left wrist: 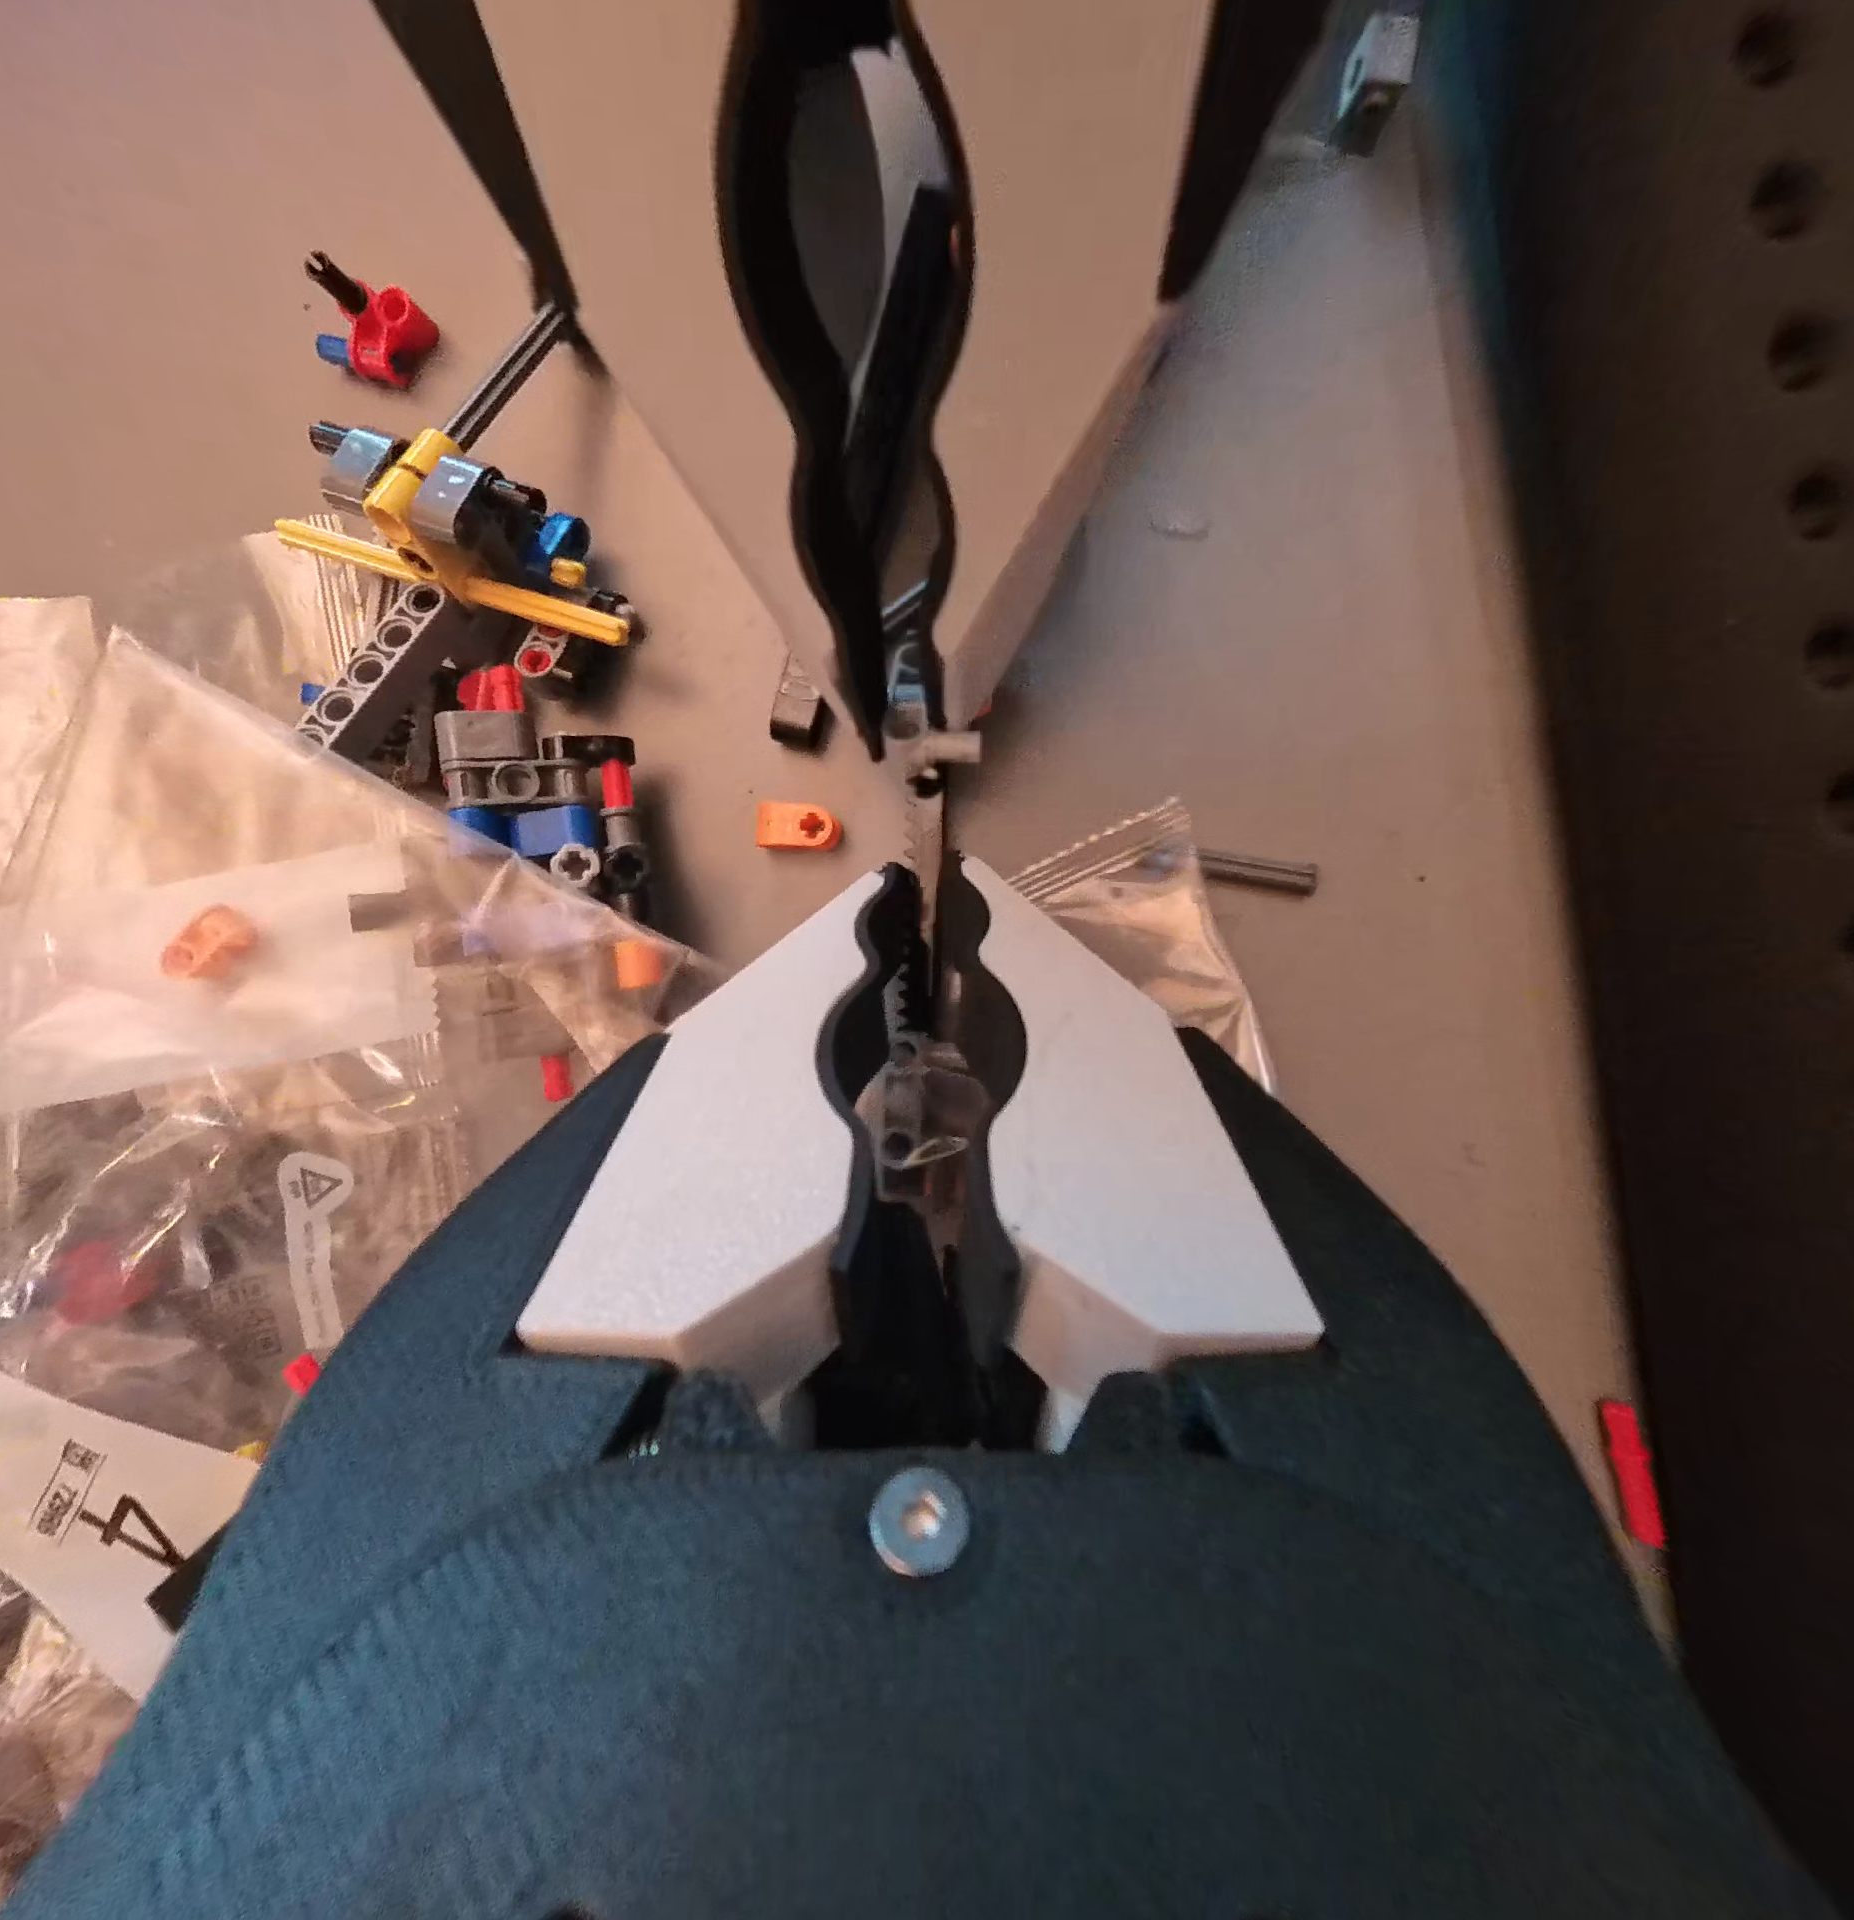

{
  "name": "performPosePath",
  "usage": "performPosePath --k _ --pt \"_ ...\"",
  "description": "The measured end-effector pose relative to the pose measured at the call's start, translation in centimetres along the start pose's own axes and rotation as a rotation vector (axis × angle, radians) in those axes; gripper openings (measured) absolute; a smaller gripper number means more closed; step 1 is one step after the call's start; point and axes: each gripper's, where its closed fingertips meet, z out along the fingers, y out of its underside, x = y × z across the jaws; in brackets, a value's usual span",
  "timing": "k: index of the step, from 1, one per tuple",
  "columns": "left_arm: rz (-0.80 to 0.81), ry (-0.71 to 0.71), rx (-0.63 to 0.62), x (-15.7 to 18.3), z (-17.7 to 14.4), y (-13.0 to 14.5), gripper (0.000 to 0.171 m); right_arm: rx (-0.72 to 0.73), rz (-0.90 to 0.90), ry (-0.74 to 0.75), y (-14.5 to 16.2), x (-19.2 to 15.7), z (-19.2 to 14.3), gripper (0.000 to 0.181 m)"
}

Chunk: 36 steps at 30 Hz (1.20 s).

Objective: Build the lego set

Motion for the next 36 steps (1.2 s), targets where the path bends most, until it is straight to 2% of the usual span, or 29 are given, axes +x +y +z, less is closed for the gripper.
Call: performPosePath --k 5,13,18,21,23,28,36 --pt "-0.006 -0.008 0.0 -0.2 -0.1 0.1 0.006 0.059 0.074 -0.042 0.0 0.6 -0.9 0.004" --pt "0.0 -0.009 -0.004 -0.2 -0.1 0.2 0.006 0.025 0.043 -0.08 2.0 0.0 -2.0 0.005" --pt "0.005 -0.013 -0.011 -0.2 -0.1 0.2 0.006 -0.088 0.008 -0.083 4.5 -0.1 -1.7 0.0" --pt "0.014 -0.02 -0.023 -0.3 -0.2 0.3 0.006 -0.013 0.035 -0.068 3.2 0.4 -2.4 0.0" --pt "0.014 -0.014 -0.017 -0.2 -0.1 0.2 0.006 0.069 0.033 -0.094 1.7 0.0 -3.2 0.008" --pt "0.023 -0.018 -0.027 -0.2 -0.1 0.1 0.006 0.005 -0.073 -0.056 1.9 -0.5 -1.9 0.032" --pt "0.047 -0.031 -0.025 0.1 0.4 -0.8 0.011 -0.058 -0.117 -0.049 2.2 -1.1 -0.2 0.014"
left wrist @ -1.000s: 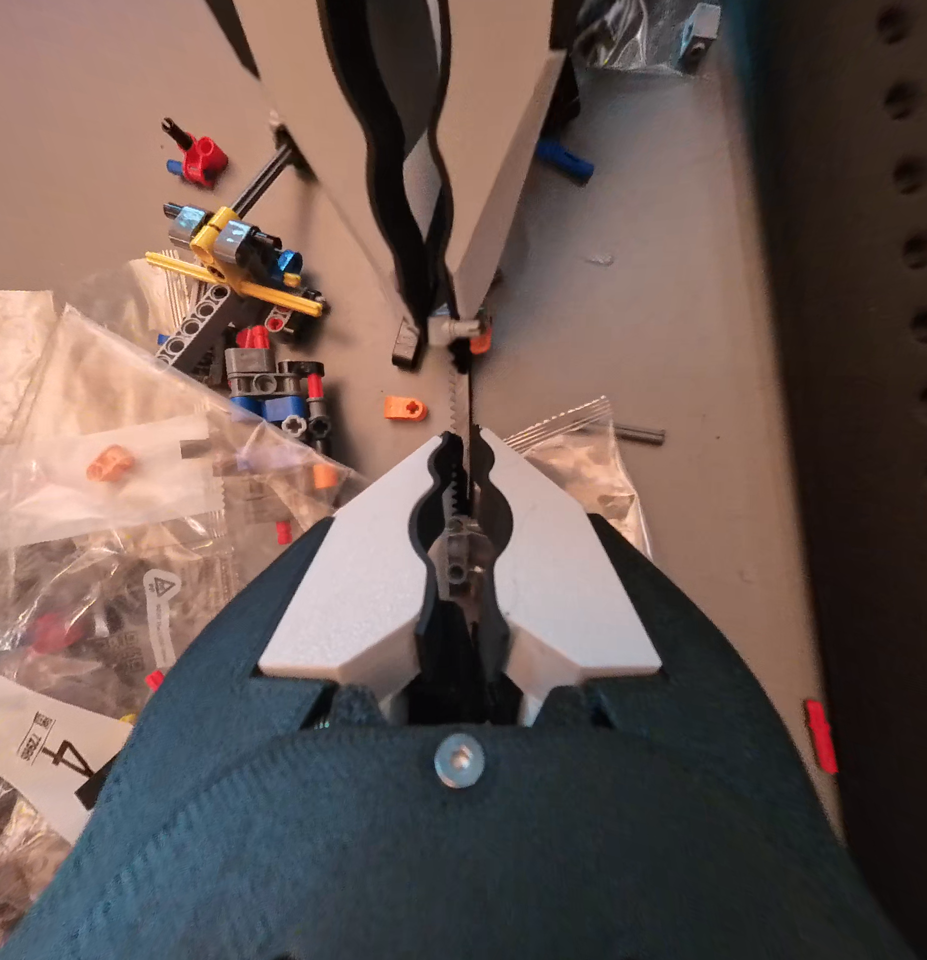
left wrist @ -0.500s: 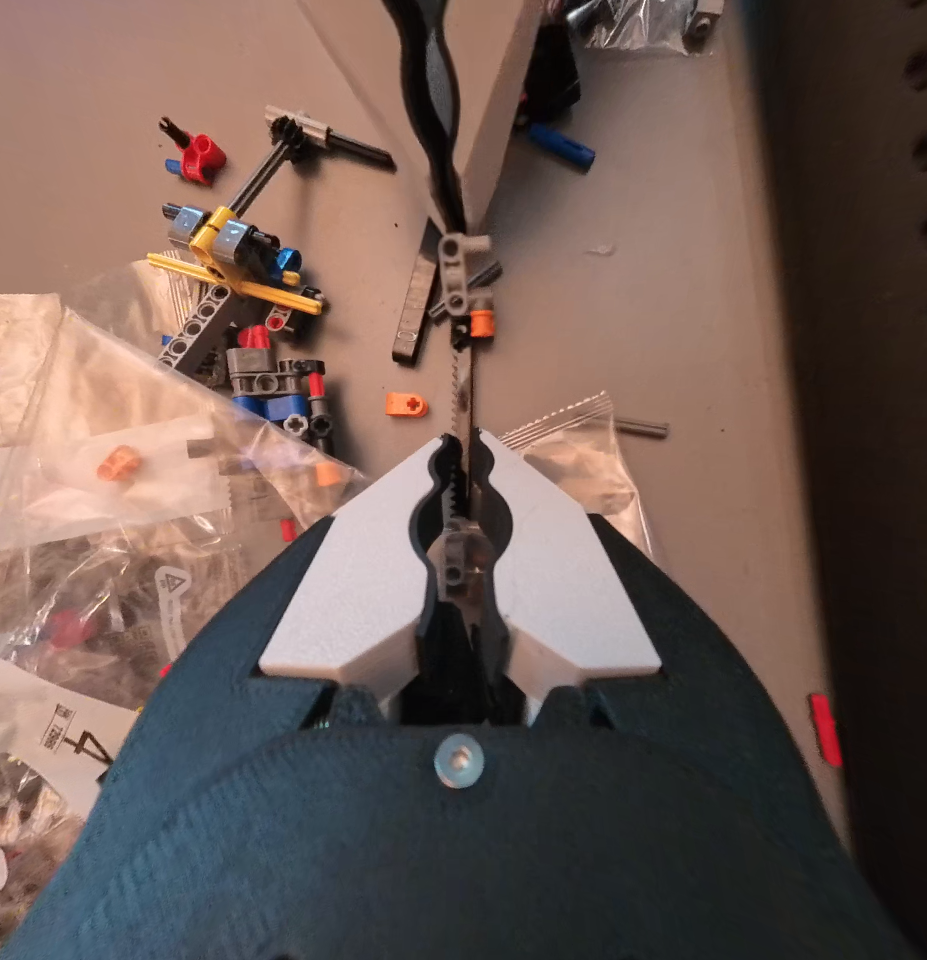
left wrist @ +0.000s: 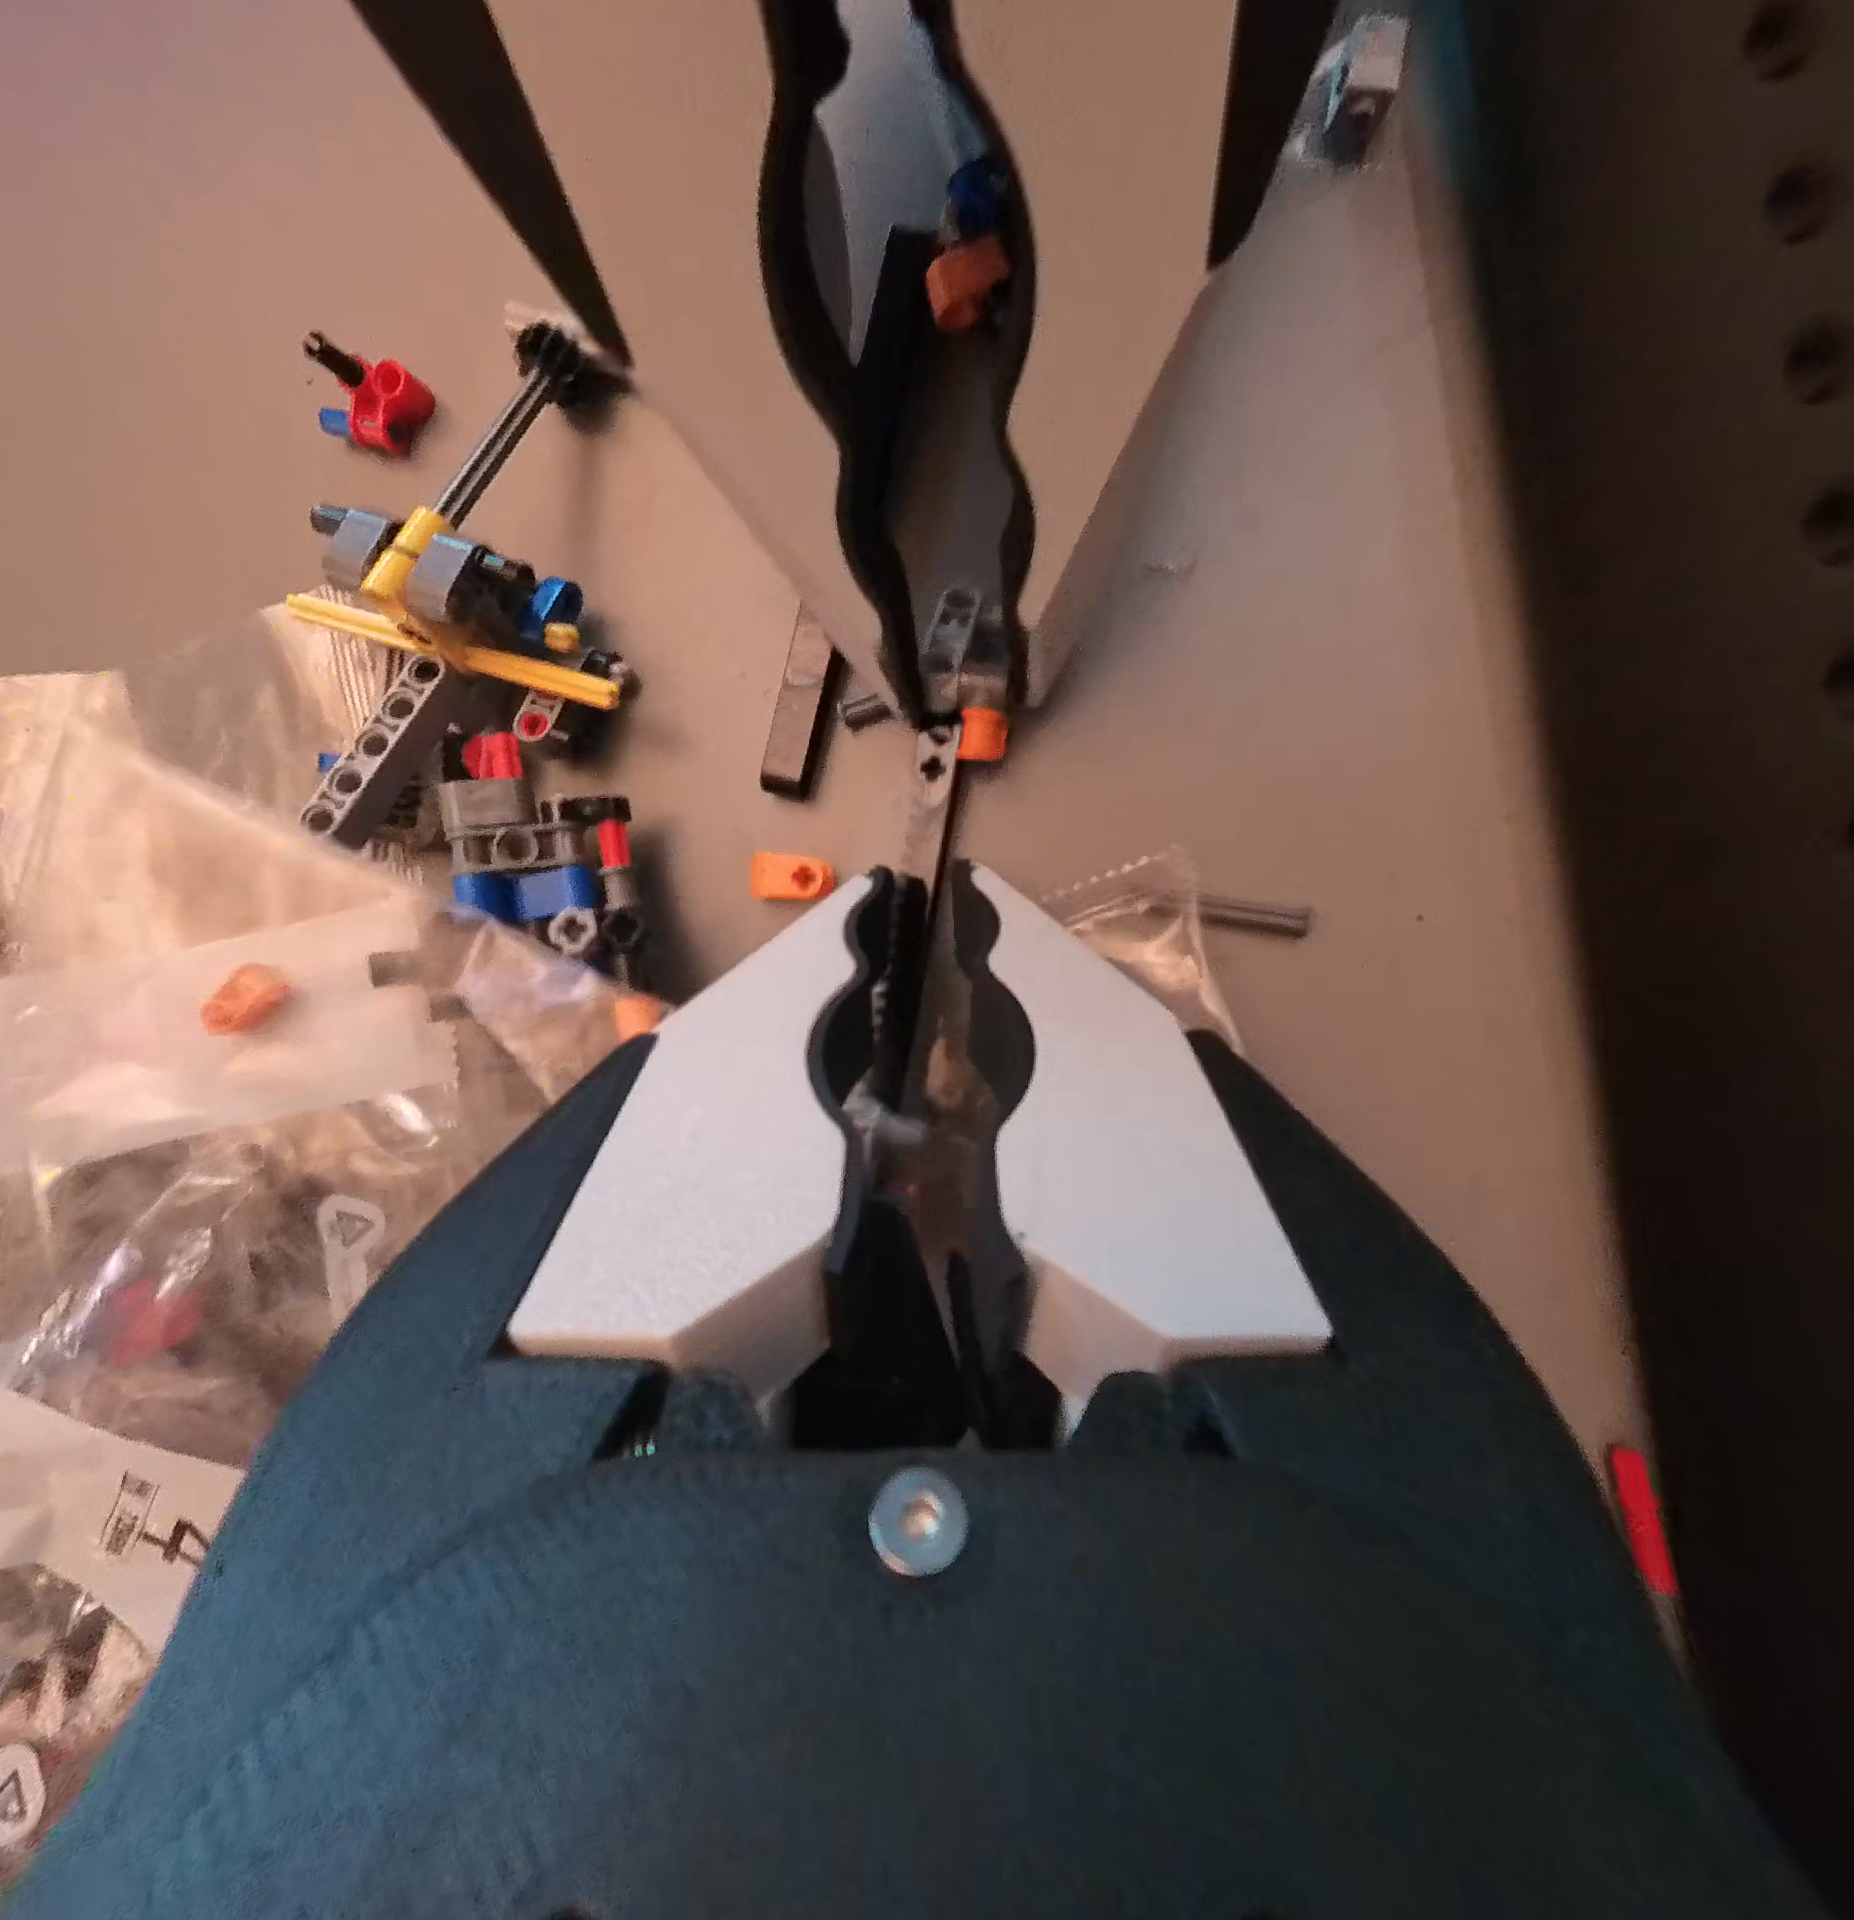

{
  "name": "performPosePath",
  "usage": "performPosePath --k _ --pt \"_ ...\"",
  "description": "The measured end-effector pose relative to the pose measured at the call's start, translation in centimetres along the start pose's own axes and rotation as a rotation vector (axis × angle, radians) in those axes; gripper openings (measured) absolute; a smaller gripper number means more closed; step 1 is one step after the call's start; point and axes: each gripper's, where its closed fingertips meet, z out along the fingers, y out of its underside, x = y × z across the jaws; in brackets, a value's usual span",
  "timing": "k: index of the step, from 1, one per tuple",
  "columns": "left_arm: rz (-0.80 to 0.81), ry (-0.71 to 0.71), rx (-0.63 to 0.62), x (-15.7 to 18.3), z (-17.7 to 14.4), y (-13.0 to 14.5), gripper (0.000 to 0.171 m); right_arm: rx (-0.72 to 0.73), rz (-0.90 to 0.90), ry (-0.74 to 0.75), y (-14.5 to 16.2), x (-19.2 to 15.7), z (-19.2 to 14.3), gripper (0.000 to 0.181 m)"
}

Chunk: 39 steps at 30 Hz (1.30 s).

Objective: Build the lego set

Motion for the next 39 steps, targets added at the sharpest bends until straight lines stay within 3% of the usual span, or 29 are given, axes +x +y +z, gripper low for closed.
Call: performPosePath --k 6,16,27,35,39 --pt "0.017 -0.003 0.025 0.3 0.5 -0.9 0.009 0.027 -0.06 0.026 -0.8 -0.1 0.1 0.013" --pt "-0.049 -0.037 0.008 -0.2 0.7 -1.0 0.007 0.043 0.06 0.005 -0.5 0.4 -0.1 0.013" --pt "-0.143 0.01 0.057 -0.3 0.8 -1.2 0.009 0.001 -0.188 0.132 -0.5 0.3 -0.1 0.013" --pt "-0.116 -0.015 0.036 -0.2 0.9 -1.3 0.008 0.067 0.086 -0.02 -0.2 0.3 -0.1 0.013" --pt "0.021 -0.092 0.006 -0.2 0.9 -1.5 0.007 0.133 0.29 -0.156 0.0 0.3 -0.3 0.013"
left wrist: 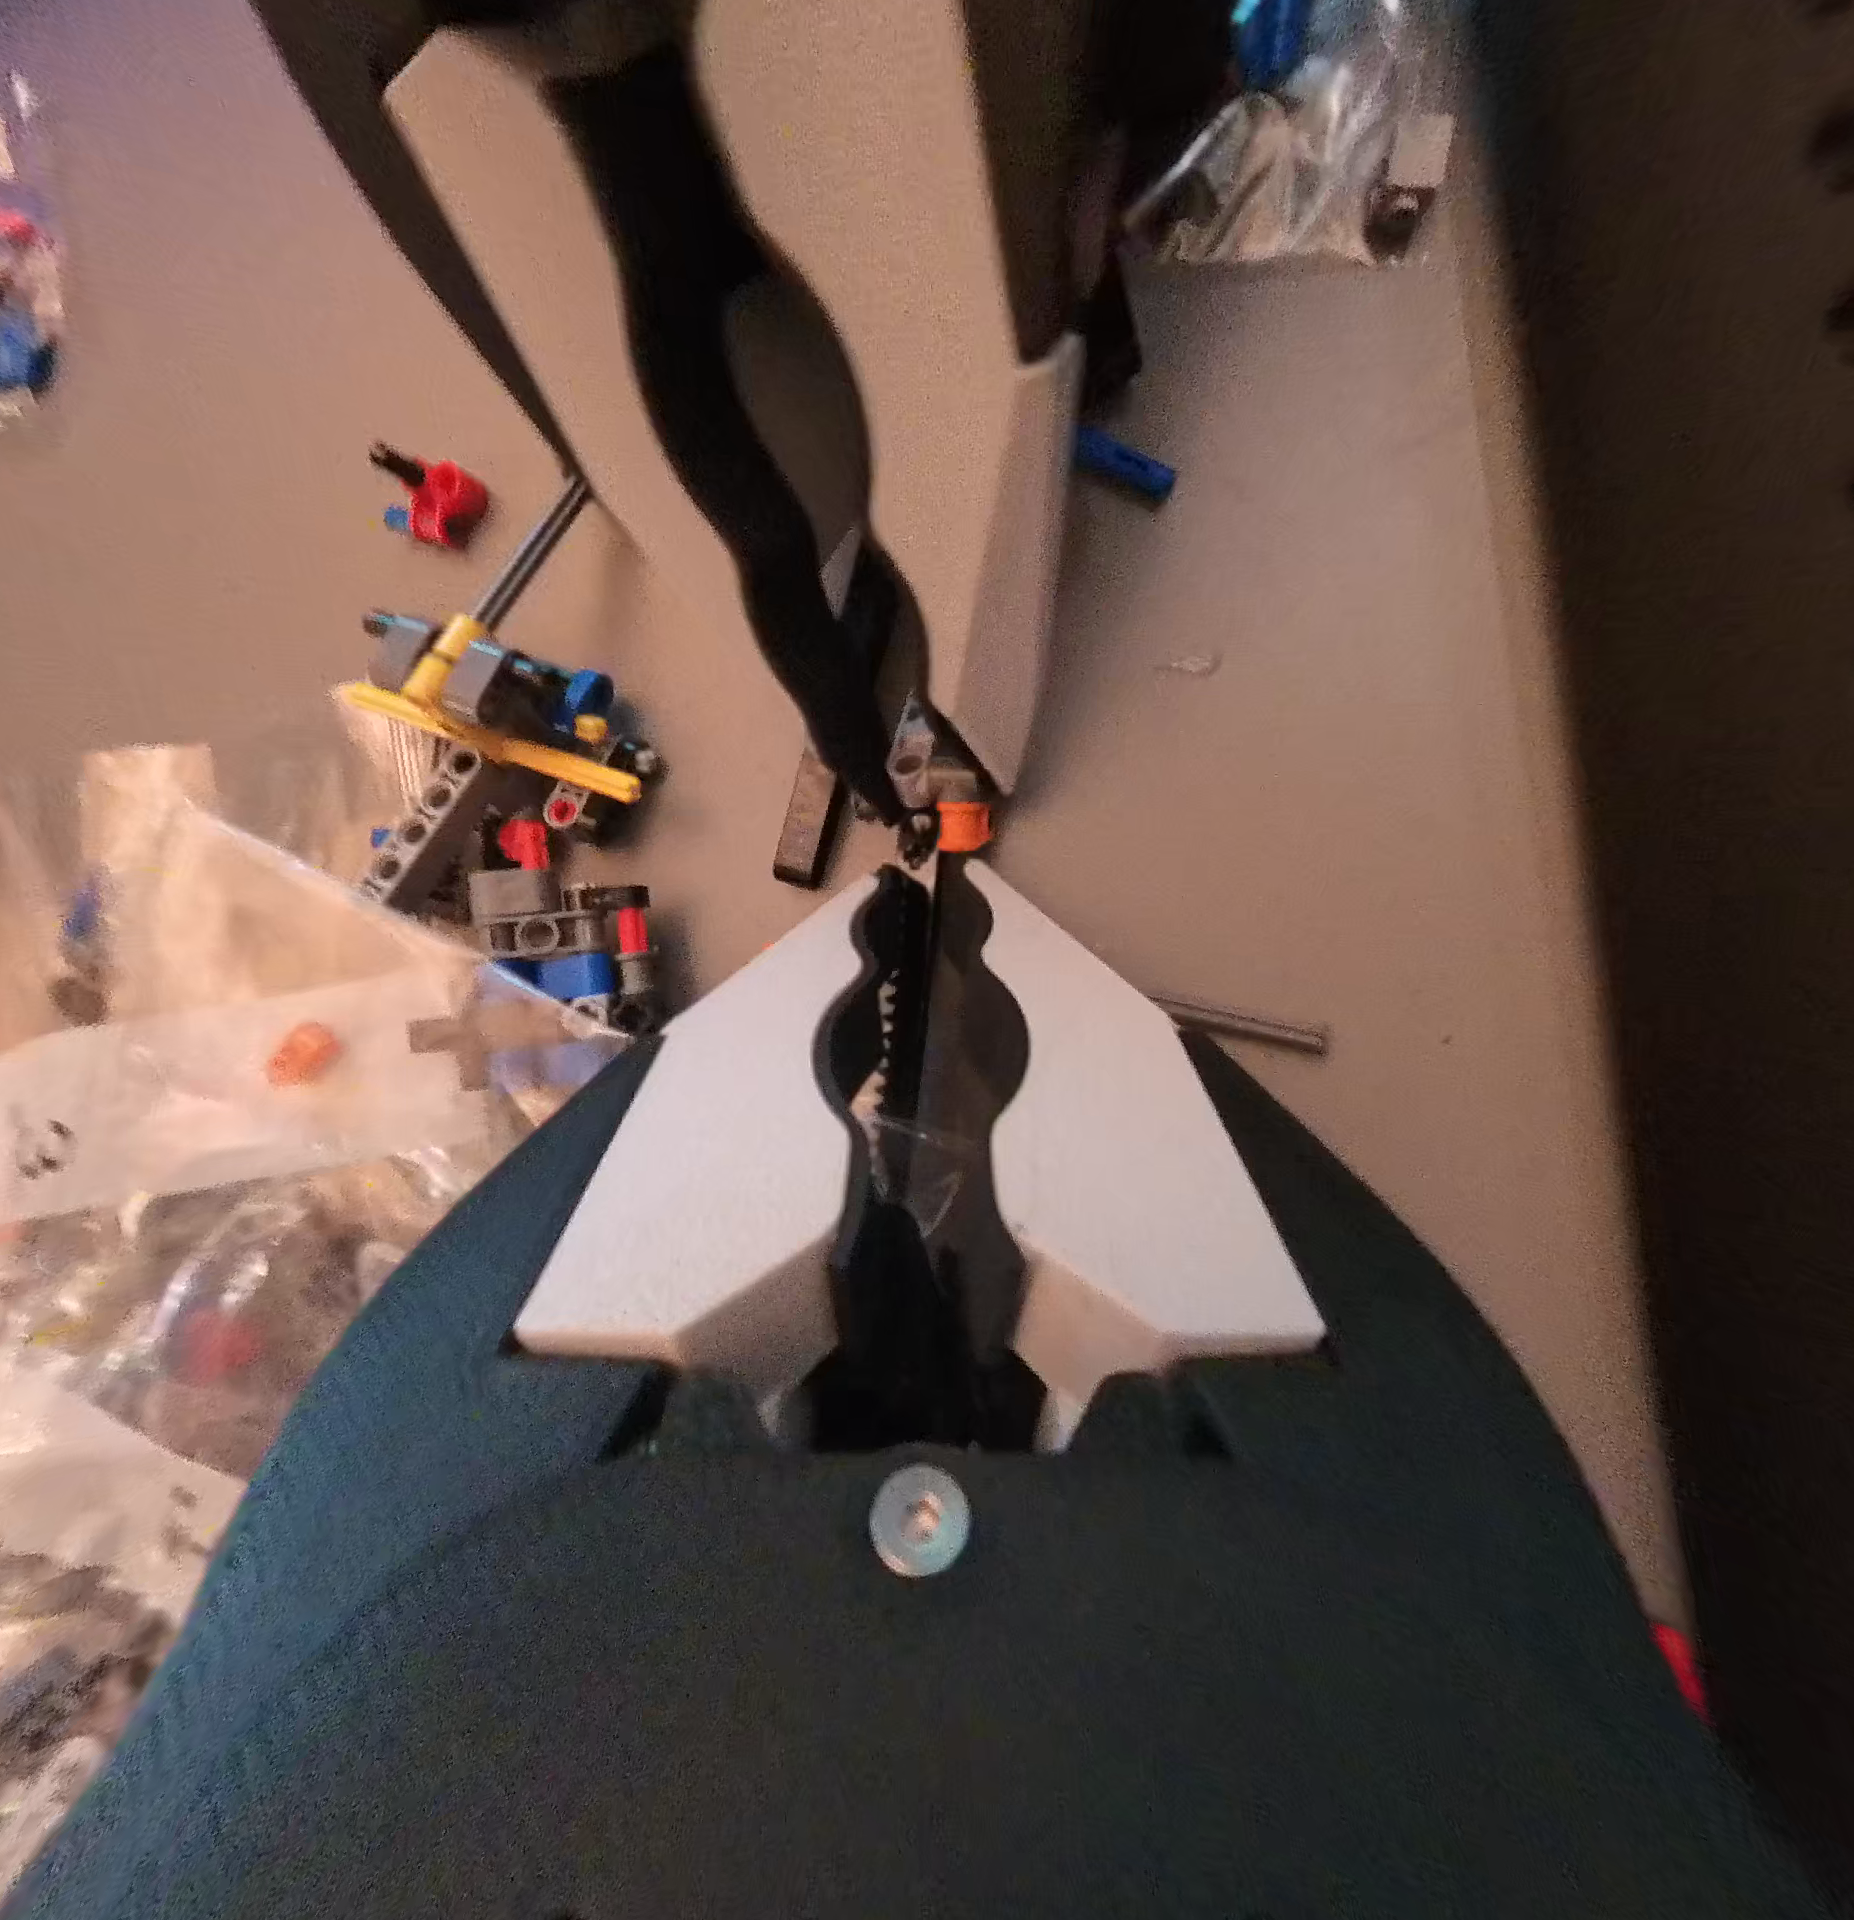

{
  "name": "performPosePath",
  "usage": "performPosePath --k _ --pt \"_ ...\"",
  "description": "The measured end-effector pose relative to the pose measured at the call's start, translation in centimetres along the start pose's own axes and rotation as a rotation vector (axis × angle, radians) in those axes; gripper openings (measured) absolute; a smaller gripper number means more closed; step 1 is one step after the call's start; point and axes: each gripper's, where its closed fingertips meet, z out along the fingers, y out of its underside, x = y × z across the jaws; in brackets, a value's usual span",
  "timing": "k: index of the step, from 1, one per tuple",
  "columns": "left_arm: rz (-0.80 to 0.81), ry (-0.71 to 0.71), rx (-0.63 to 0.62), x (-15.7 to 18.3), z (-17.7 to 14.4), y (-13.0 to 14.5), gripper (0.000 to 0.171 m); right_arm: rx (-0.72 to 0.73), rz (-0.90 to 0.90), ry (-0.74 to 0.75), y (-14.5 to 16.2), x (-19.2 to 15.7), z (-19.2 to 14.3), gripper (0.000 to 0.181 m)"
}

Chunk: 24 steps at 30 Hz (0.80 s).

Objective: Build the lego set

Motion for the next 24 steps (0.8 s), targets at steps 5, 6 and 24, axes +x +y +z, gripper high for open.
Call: performPosePath --k 5,6,24 --pt "0.054 -0.035 -0.007 0.0 0.0 0.0 0.007 -0.017 -0.118 0.04 0.1 -0.1 0.0 0.014" --pt "0.027 -0.025 0.001 0.0 0.0 0.0 0.007 -0.026 -0.143 0.059 0.1 -0.1 0.1 0.013" --pt "0.119 -0.259 0.062 -2.7 -1.6 -1.4 0.006 0.137 -0.183 0.113 -2.2 0.6 -2.4 0.023"
